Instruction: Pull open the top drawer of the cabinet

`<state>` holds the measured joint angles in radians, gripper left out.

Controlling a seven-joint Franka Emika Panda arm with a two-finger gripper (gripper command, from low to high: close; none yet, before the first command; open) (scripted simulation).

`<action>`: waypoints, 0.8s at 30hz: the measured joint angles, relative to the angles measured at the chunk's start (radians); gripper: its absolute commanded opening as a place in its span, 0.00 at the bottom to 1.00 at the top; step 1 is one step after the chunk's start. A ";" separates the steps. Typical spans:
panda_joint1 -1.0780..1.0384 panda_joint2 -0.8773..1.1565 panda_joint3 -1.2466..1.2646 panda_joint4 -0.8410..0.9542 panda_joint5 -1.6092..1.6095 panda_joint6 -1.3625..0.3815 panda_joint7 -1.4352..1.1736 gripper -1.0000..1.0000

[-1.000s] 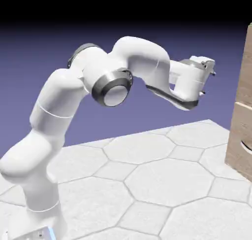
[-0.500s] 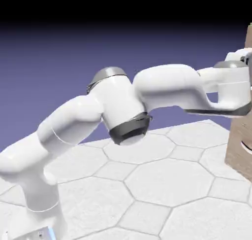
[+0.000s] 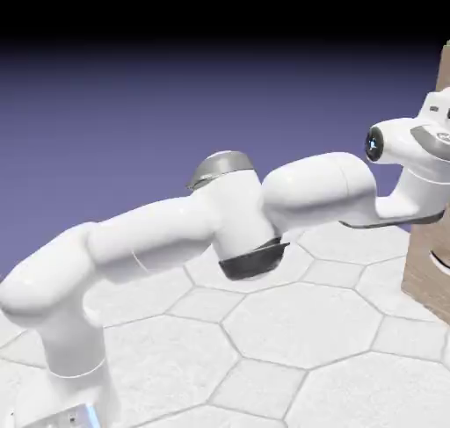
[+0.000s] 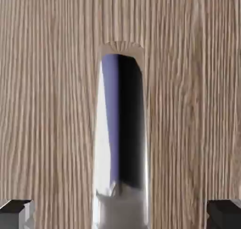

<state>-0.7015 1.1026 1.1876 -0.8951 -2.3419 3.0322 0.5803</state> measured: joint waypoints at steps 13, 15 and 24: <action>-0.344 -0.105 0.217 -0.471 -0.301 -0.155 0.304 0.00; -0.401 -0.119 0.251 -0.543 -0.323 -0.176 0.333 0.00; -0.689 -0.169 0.424 -0.869 -0.381 -0.259 0.435 0.00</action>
<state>-1.3903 0.9341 1.6118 -1.7645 -2.7232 2.7728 1.0152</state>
